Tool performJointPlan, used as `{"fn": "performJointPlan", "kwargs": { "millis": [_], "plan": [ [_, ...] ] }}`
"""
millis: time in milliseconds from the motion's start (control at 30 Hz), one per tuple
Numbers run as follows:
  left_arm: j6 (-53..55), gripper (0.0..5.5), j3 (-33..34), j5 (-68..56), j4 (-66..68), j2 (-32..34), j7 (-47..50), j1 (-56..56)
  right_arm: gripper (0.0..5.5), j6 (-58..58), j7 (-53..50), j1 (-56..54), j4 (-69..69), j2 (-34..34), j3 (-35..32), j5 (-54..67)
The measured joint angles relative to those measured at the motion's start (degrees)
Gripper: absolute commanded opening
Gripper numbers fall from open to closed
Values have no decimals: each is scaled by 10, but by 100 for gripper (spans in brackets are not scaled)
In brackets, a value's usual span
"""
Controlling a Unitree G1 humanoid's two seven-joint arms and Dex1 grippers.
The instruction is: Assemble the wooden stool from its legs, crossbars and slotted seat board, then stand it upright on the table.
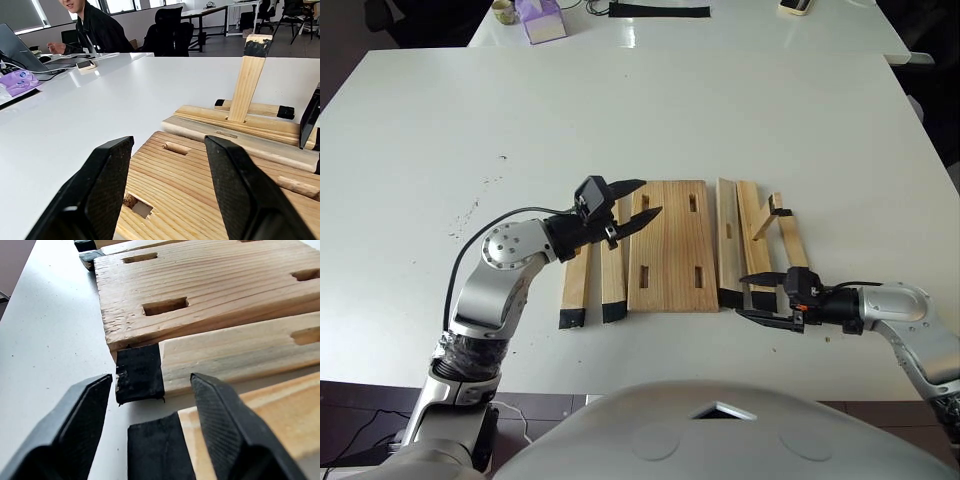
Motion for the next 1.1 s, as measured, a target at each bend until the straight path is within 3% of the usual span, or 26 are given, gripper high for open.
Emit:
{"fn": "performJointPlan", "kwargs": {
  "millis": [333,467,667,867,1100],
  "plan": [
    [0,264,1,1,-25,-11,27,37,290,49,-18,27,-82,-24,-83,43],
    [0,264,7,2,-44,-12,46,58,290,122,-159,39,-154,22,-136,32],
    [1,264,12,3,-73,-14,71,107,383,237,-309,123,-239,101,-139,6],
    [2,264,7,4,-80,-20,85,109,473,316,-409,130,-274,161,-124,-9],
    [3,264,7,4,-77,-20,85,97,476,328,-440,138,-278,189,-99,-32]
  ]
}}
